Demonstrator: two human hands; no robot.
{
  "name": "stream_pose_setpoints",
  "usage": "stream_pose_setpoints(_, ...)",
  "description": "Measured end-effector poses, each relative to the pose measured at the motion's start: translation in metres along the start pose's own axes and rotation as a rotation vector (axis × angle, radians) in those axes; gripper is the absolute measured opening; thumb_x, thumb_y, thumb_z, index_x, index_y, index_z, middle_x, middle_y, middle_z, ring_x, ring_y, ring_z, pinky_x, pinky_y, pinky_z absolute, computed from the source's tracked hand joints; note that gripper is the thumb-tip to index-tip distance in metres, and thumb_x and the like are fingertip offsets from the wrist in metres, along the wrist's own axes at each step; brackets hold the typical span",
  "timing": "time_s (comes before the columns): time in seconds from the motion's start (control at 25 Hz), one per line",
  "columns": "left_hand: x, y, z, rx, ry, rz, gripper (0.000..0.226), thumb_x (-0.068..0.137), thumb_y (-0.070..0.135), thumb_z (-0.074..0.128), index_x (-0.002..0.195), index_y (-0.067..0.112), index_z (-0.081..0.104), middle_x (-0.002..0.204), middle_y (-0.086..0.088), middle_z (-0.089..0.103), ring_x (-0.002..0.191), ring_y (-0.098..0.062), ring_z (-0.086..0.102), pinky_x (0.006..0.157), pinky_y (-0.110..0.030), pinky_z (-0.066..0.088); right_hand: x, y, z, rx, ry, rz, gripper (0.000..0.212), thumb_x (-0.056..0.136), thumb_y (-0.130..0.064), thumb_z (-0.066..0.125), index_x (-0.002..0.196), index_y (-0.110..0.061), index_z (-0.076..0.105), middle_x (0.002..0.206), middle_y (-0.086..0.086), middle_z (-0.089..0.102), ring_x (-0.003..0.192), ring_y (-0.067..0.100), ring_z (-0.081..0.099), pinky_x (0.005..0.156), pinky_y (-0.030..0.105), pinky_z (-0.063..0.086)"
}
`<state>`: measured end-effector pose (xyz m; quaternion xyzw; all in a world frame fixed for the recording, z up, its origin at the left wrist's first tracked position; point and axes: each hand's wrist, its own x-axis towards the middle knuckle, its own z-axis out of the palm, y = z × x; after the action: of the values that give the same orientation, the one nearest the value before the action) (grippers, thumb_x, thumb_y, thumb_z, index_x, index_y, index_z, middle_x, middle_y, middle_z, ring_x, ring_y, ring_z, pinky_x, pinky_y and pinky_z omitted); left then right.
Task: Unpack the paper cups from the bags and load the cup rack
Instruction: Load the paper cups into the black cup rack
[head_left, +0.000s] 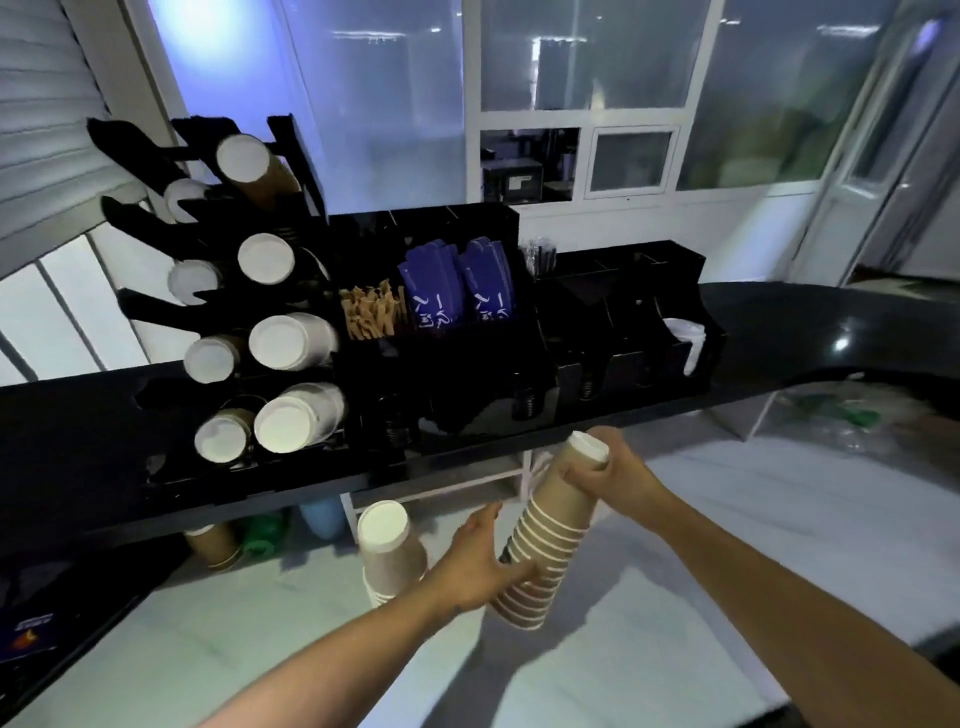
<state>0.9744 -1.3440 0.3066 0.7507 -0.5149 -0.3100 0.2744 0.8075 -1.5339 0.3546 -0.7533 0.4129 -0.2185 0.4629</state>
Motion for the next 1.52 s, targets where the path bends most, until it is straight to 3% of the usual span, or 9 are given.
stream_pose_setpoints(0.12,0.009,0.02,0.013,-0.24,-0.178,0.0,0.049,0.076,0.039,0.084,0.112,0.037,0.051,0.126,-0.006,0.065,0.108,-0.018,0.065,0.091,-0.043,0.057,-0.005,0.013,-0.03,0.274,0.059,0.116,0.066,0.08,-0.033,0.082,0.132,-0.022,0.042,0.12,0.006,0.057,0.105,0.025,0.064,0.08,0.042,0.062)
stream_pose_setpoints(0.24,0.024,0.027,0.026,-0.306,-0.231,0.036,0.059,0.074,0.04,0.086,0.12,0.036,0.048,0.114,0.004,0.066,0.098,-0.014,0.068,0.075,-0.037,0.061,-0.013,0.03,-0.042,0.552,0.124,0.214,0.072,0.083,-0.033,0.08,0.14,-0.019,0.038,0.13,0.01,0.055,0.112,0.029,0.063,0.082,0.042,0.061)
stream_pose_setpoints(0.48,0.039,0.052,0.048,-0.477,-0.333,0.028,0.036,0.086,0.038,0.078,0.116,0.025,0.063,0.106,-0.009,0.073,0.094,-0.023,0.072,0.074,-0.036,0.057,-0.037,0.062,-0.006,0.89,-0.069,0.353,0.061,0.088,-0.037,0.074,0.138,-0.018,0.045,0.13,0.021,0.062,0.116,0.04,0.063,0.087,0.059,0.055)
stream_pose_setpoints(0.6,0.047,0.046,0.055,-0.522,-0.352,-0.03,0.044,0.082,0.05,0.079,0.115,0.026,0.063,0.109,-0.012,0.073,0.096,-0.026,0.072,0.082,-0.046,0.057,-0.036,0.067,-0.004,0.964,-0.059,0.377,0.067,0.085,-0.035,0.078,0.14,-0.019,0.043,0.13,0.022,0.063,0.115,0.041,0.064,0.087,0.061,0.054)
stream_pose_setpoints(0.76,0.054,0.041,0.054,-0.5,-0.394,-0.101,0.064,0.073,0.061,0.082,0.123,0.028,0.058,0.111,-0.006,0.074,0.104,-0.03,0.071,0.098,-0.059,0.051,-0.033,0.07,0.004,0.971,-0.046,0.392,0.075,0.08,-0.034,0.081,0.141,-0.018,0.04,0.129,0.021,0.063,0.115,0.04,0.064,0.092,0.059,0.054)
stream_pose_setpoints(0.88,0.057,0.044,0.049,-0.491,-0.396,-0.106,0.051,0.078,0.051,0.081,0.117,0.024,0.064,0.109,-0.008,0.074,0.102,-0.031,0.071,0.098,-0.056,0.052,-0.028,0.066,0.008,0.932,-0.013,0.377,0.078,0.077,-0.034,0.082,0.141,-0.017,0.041,0.126,0.02,0.065,0.112,0.038,0.066,0.092,0.059,0.054)
stream_pose_setpoints(1.2,0.07,0.046,0.053,-0.393,-0.315,-0.118,0.062,0.065,0.059,0.082,0.114,0.026,0.062,0.1,0.0,0.076,0.091,-0.022,0.074,0.085,-0.053,0.059,-0.021,0.065,0.009,0.87,0.072,0.376,0.083,0.071,-0.04,0.084,0.139,-0.018,0.043,0.123,0.016,0.067,0.109,0.035,0.068,0.094,0.058,0.054)
stream_pose_setpoints(1.4,0.069,0.049,0.061,-0.228,-0.179,-0.1,0.065,0.059,0.054,0.079,0.112,0.025,0.054,0.097,0.005,0.071,0.083,-0.013,0.071,0.062,-0.032,0.059,-0.021,0.064,0.011,0.805,0.136,0.377,0.072,0.077,-0.037,0.084,0.134,-0.021,0.044,0.12,0.013,0.067,0.105,0.031,0.07,0.087,0.055,0.058)
stream_pose_setpoints(1.52,0.071,0.045,0.07,-0.217,-0.121,-0.061,0.067,0.056,0.055,0.08,0.111,0.026,0.054,0.094,0.007,0.072,0.08,-0.009,0.07,0.072,-0.034,0.061,-0.018,0.063,0.014,0.681,0.199,0.339,0.082,0.072,-0.045,0.087,0.135,-0.022,0.04,0.122,0.007,0.063,0.107,0.027,0.067,0.089,0.051,0.058)
